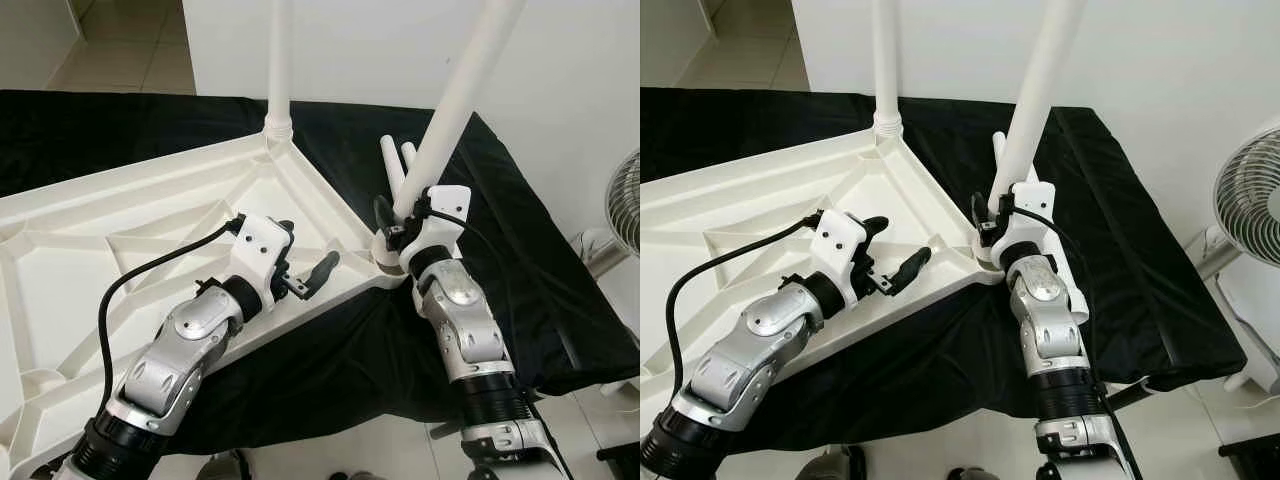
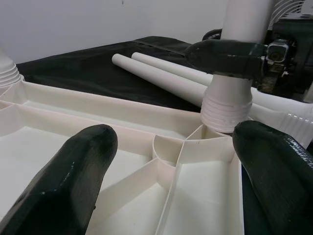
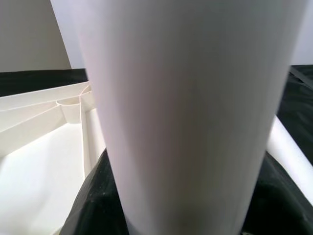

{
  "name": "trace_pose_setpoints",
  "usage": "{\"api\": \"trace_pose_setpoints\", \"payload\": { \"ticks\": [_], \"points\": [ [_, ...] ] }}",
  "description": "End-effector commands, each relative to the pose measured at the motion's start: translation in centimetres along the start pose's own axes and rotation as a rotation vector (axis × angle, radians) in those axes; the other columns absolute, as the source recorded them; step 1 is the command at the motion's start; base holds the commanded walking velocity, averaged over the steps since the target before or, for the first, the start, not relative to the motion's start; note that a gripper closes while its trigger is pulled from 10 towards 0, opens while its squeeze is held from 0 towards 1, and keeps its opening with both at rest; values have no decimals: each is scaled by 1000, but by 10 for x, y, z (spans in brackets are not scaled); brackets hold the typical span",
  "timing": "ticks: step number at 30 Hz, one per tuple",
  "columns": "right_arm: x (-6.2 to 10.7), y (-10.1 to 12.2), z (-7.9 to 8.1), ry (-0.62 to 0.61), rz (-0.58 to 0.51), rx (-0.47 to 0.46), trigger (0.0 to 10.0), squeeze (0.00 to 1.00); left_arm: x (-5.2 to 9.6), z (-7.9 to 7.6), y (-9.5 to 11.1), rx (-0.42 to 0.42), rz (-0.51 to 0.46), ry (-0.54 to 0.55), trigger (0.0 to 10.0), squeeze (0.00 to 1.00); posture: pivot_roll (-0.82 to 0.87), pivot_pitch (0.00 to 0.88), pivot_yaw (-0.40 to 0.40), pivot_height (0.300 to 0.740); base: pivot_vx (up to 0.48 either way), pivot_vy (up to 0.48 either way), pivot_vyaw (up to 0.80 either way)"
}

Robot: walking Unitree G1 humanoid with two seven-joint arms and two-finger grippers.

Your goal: Building children table

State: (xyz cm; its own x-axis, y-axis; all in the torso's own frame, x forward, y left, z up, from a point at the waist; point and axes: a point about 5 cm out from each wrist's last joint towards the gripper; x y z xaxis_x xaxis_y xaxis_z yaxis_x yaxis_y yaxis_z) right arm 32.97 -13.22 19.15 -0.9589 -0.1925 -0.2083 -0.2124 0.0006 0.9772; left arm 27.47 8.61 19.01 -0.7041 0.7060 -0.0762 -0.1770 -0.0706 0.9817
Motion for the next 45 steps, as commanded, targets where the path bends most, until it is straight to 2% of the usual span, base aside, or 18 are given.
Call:
{"api": "trace_pose_setpoints", "payload": {
  "ticks": [1, 6, 8, 16, 19, 25, 31, 36, 37, 40, 45],
  "points": [
    [10, -14, -5, -6, 71, 5, 10000, 0, 0, -9, 0, 4, 9, -126, 10000, 0, 80, 114, -84, 740, 0, 0, 0],
    [13, -16, -5, -9, 81, 6, 10000, 0, 0, -9, 0, 5, 11, -127, 10000, 0, 79, 119, -80, 740, 0, 0, 0],
    [24, -22, -4, -5, 99, 16, 10000, 0, 1, -6, 2, 3, 11, -128, 10000, 0, 74, 128, -73, 740, 0, 0, 0],
    [27, -28, -4, 5, 107, 36, 10000, 0, 1, -4, 3, 2, 13, -124, 10000, 0, 70, 145, -62, 740, 0, 0, 0],
    [27, -30, -1, 40, 116, 65, 10000, 0, 2, -4, 4, 1, 16, -125, 10000, 0, 72, 149, -59, 740, 0, 0, 0],
    [31, -28, 7, 120, 138, 63, 10000, 0, 3, -2, 5, 4, 20, -120, 10000, 0, 75, 153, -59, 740, 0, 0, 0],
    [31, -27, 7, 135, 140, 67, 10000, 0, 3, -2, 5, 1, 21, -119, 10000, 0, 75, 153, -59, 740, 0, 0, 0],
    [33, -26, 8, 163, 132, 34, 10000, 0, 3, -1, 6, 1, 20, -118, 10000, 0, 76, 155, -57, 740, 0, 0, 0],
    [30, -26, 3, 120, 140, -46, 10000, 0, 4, -1, 6, 1, 21, -118, 10000, 0, 77, 155, -57, 740, 0, 0, 0],
    [28, -26, -3, 78, 145, -105, 10000, 0, 4, -1, 6, 0, 21, -120, 10000, 0, 77, 155, -55, 740, 0, 0, 0],
    [27, -28, -9, 38, 154, -119, 10000, 0, 4, -2, 6, 0, 21, -121, 10000, 0, 79, 156, -55, 740, 0, 0, 0]
  ]
}}
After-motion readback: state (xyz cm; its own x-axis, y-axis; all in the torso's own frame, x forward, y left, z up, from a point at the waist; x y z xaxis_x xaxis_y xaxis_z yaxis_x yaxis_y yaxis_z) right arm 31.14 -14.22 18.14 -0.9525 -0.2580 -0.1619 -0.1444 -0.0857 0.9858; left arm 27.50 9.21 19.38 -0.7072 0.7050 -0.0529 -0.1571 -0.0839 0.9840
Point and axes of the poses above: a point about 5 cm out from each wrist's last joint towards the gripper, its own x axis pointing back from the gripper into the wrist, its own y axis along the axis of the wrist's last joint, z = x × y
